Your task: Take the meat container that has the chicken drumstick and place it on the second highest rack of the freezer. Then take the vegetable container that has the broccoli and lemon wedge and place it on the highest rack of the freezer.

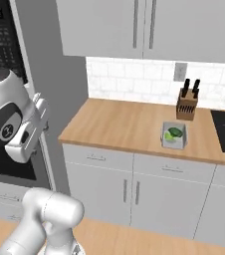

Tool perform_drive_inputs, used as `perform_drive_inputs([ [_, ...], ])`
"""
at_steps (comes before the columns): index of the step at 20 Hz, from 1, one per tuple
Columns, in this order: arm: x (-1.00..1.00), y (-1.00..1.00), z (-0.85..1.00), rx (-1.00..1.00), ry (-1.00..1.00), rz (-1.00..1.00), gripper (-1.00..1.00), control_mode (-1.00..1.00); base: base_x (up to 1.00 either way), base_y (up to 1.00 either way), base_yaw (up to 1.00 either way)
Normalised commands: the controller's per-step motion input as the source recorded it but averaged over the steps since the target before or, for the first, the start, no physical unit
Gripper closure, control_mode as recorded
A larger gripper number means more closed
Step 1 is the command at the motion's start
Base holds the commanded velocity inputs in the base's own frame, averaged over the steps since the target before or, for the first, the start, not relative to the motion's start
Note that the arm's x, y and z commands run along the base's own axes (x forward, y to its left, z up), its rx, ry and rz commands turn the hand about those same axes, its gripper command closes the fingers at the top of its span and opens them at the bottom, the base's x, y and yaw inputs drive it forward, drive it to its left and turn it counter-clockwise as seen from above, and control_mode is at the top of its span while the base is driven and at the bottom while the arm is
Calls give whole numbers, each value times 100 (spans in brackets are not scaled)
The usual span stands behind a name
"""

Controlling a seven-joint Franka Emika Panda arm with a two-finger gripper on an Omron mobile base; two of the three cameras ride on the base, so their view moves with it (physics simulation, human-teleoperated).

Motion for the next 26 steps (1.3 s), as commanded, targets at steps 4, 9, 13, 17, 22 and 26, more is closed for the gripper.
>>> perform_drive_inputs([
  [4,0,0,0,0,0,0,-100,100,37,-74,-3],
  [9,0,0,0,0,0,0,-100,100,43,-51,-8],
  [13,0,0,0,0,0,0,-100,100,48,-10,-11],
  [17,0,0,0,0,0,0,-100,100,59,-4,-3],
  [22,0,0,0,0,0,0,-100,100,75,-25,7],
  [26,0,0,0,0,0,0,-100,100,51,-37,11],
])
